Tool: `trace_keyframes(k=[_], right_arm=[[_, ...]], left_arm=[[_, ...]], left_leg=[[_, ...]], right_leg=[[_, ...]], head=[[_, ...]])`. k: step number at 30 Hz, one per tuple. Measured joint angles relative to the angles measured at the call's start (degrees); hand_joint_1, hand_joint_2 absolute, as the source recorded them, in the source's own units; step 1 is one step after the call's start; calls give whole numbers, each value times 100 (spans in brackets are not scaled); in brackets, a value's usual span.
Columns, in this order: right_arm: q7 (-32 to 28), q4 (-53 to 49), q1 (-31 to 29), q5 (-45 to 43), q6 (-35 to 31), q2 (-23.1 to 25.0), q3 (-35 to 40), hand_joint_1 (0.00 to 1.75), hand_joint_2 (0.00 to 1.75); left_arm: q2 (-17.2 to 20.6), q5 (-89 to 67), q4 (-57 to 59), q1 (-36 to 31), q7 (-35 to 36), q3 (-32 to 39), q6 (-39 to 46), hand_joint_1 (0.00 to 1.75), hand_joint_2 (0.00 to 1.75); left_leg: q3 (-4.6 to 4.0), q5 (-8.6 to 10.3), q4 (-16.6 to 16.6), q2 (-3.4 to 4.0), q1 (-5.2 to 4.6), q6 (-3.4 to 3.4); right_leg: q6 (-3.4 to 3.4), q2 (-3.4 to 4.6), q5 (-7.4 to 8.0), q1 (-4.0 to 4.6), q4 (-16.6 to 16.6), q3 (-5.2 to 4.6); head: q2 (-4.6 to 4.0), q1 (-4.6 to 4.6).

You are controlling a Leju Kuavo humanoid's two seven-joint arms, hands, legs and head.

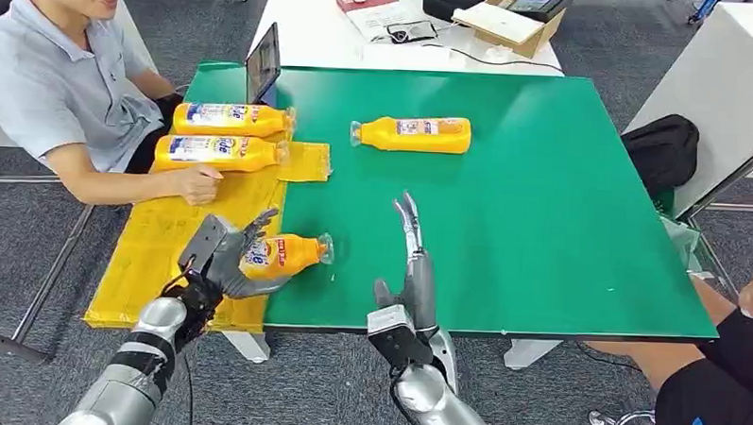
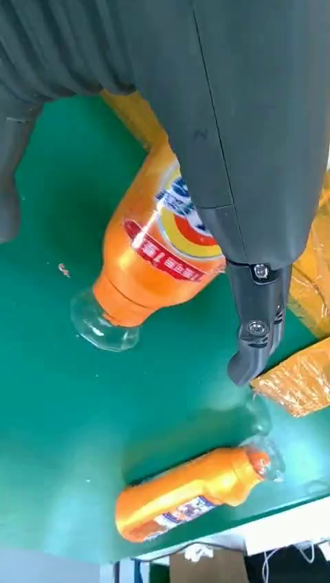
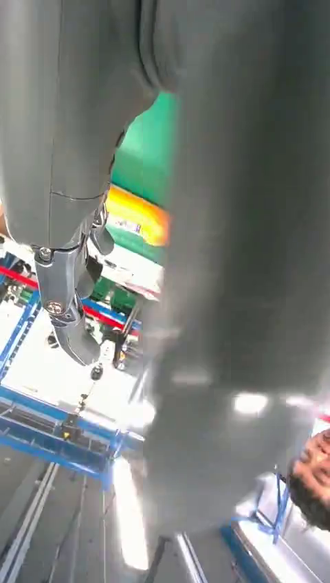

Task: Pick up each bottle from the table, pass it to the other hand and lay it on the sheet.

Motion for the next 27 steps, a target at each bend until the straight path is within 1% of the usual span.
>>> trace_keyframes(k=[2,4,6,9,10,12,15,19,21,24,27], right_arm=[[0,22,-2,0,22,-31,0,0,175],[0,42,-13,7,79,-39,-2,0,175],[0,68,-14,26,81,-39,-2,0,175],[0,114,-11,44,57,-61,-9,0,175],[0,127,-11,48,41,-74,-13,0,175],[0,144,-2,61,-2,-98,-22,0,175],[0,151,31,105,-79,-114,-35,0,175],[0,151,81,94,-133,-122,-37,0,175],[0,153,97,211,-40,-149,-74,0,175],[180,208,93,954,398,-245,-322,0,175],[324,291,67,1699,481,-398,-626,0,175]], left_arm=[[48,-464,-516,281,22,-387,232,0,175],[101,-502,-881,479,156,-816,391,0,175],[109,-189,-1145,646,241,-1071,409,0,175],[118,712,-1631,930,199,-1286,210,0,175],[118,904,-1799,1018,155,-1363,234,0,175],[70,1190,-2236,1223,-70,-1466,582,0,175],[-127,1838,-2758,1399,-166,-1479,1124,0,175],[-335,3162,-3232,1580,-234,-1477,1230,0,175],[-409,3660,-3445,1700,-338,-1468,1252,0,175],[-485,4204,-3774,1902,-487,-1357,1344,0,175],[-516,4411,-4010,2025,-520,-1191,1362,0,175]], left_leg=[[-9,0,0,-4,0,0],[-19,0,0,-7,-1,0],[-25,-1,1,-4,-2,1],[-29,-2,2,-1,-4,2],[-30,-2,2,-3,-4,2],[-32,-2,2,-1,-4,2],[-35,-2,2,-1,-4,2],[-35,-3,2,-1,-3,2],[-36,-3,2,-1,-3,2],[-36,-3,2,-1,-3,2],[-40,-3,2,-6,-4,3]], right_leg=[[0,-4,-1,0,0,-6],[0,-5,-1,-1,-1,-12],[0,-3,0,-2,-2,-18],[1,-1,0,-5,-4,-26],[0,-3,0,-5,-4,-27],[1,-2,0,-5,-4,-31],[1,-2,0,-4,-5,-32],[1,-1,0,-3,-4,-33],[1,-1,0,-2,-4,-34],[1,-1,0,-3,-5,-34],[1,-5,0,-4,-5,-34]], head=[[0,2],[0,2],[0,2],[0,0],[0,2],[0,0],[0,0],[0,0],[0,0],[0,0],[0,2]])
